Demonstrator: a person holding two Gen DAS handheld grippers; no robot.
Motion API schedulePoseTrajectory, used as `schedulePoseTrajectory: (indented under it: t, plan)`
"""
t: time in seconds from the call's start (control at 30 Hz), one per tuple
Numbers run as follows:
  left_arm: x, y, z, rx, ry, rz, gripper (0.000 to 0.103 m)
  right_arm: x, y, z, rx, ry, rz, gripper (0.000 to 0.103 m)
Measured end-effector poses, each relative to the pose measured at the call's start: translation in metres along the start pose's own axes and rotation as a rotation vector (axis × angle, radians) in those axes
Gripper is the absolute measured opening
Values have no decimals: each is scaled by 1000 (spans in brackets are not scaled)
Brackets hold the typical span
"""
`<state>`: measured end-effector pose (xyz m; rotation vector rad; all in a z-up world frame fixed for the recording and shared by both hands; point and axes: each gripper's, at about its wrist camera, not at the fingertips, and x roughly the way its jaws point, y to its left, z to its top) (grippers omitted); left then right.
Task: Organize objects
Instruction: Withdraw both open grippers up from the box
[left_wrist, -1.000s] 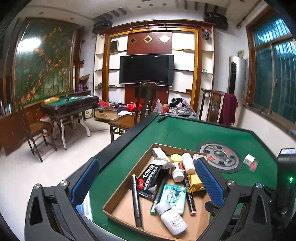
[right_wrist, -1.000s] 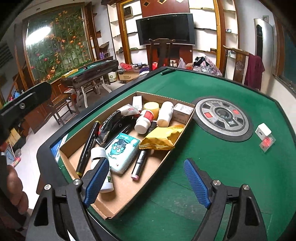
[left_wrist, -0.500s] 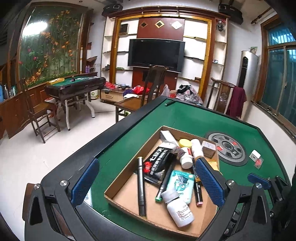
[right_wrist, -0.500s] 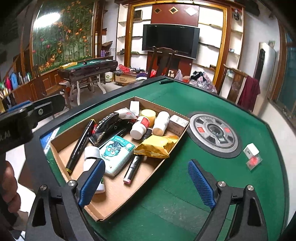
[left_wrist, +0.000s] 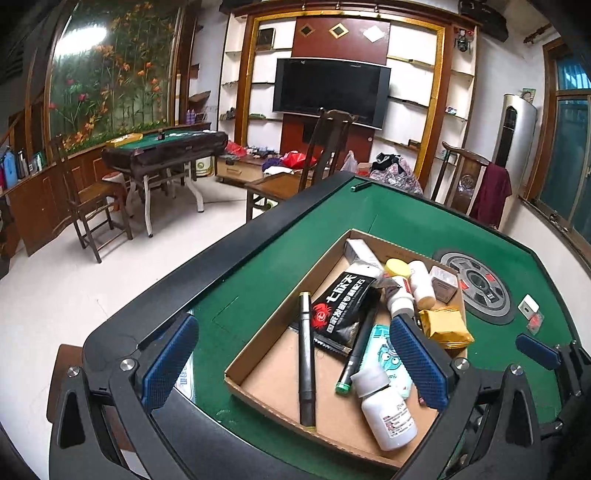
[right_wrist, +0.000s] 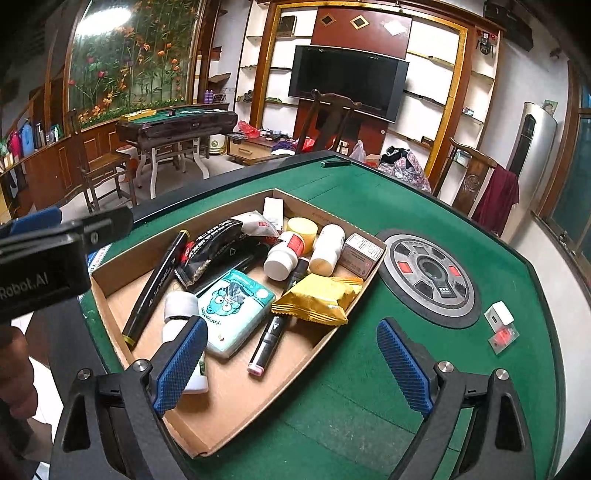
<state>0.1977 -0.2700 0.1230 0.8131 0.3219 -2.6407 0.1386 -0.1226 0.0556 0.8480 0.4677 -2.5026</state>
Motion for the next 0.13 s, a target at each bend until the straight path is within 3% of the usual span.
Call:
schedulePoseTrajectory:
  t: [0.13]
  plan:
    - [3, 1, 0, -7, 14, 20, 103, 3, 0, 2, -1, 8, 1, 97]
